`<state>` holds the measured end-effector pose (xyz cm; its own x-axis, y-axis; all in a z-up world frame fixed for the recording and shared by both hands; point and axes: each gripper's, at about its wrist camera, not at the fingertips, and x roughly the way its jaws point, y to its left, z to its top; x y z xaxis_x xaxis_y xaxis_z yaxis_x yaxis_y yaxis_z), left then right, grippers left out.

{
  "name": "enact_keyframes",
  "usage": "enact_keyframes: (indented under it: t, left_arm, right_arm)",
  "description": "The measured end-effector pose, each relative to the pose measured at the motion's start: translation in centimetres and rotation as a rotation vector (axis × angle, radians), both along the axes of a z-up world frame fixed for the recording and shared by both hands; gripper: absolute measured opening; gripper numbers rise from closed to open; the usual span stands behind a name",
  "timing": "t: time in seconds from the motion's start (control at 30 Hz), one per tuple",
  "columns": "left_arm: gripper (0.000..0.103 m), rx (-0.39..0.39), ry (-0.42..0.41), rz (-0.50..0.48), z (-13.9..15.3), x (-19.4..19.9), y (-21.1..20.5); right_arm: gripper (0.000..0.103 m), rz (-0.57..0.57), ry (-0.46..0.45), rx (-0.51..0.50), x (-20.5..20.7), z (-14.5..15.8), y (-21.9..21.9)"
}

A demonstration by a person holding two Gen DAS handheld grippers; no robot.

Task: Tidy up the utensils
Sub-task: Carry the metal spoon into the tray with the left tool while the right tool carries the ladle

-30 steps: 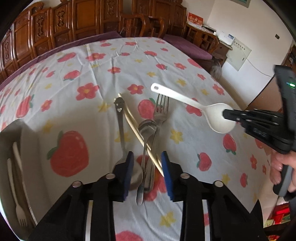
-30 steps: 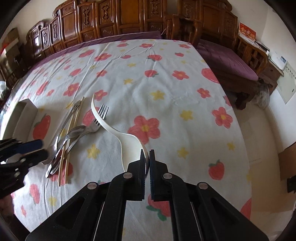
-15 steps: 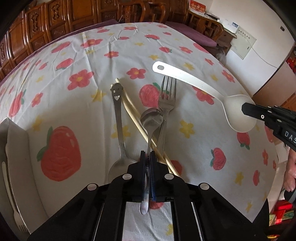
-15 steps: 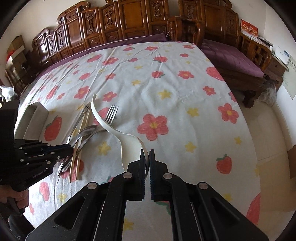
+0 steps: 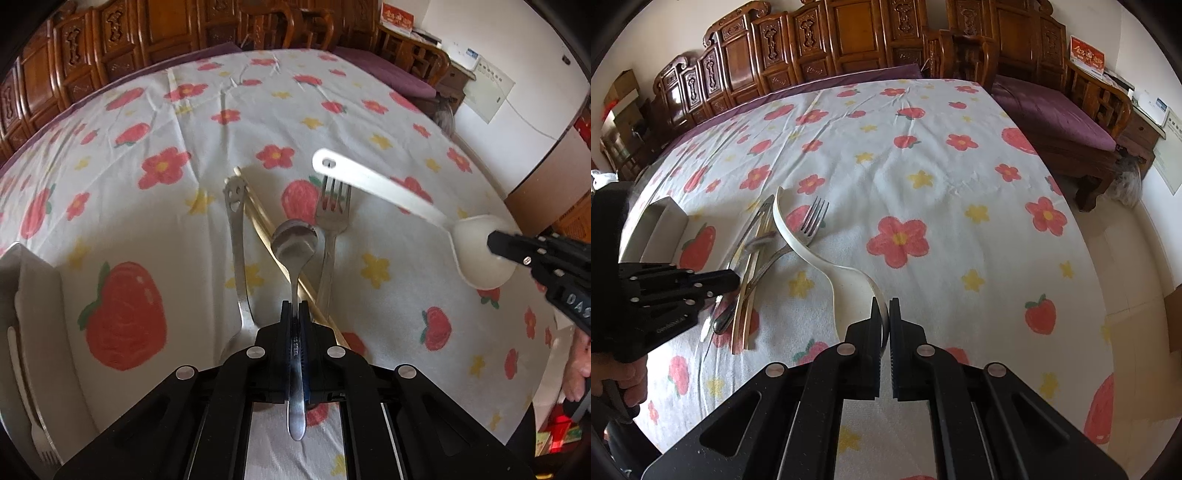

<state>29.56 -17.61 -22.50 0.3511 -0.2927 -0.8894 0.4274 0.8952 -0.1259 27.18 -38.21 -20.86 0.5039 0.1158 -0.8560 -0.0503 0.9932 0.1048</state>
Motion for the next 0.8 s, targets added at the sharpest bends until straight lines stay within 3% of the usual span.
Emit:
enact_keyframes:
  t: [0.43,0.8]
  left_arm:
    - [0.003,-0.09,-0.103,0.035,6.2,-2.2,3.1]
    - [0.003,-0.103,-0.155,0.088,9.0,-4.4,8.4]
  right_arm:
    - [0.005,-0.021,-0.009,-0.006,-0.3,1.3,2.7]
    - [0.005,0.013,-0.024,-0.029,-0.2,2.5,7.7]
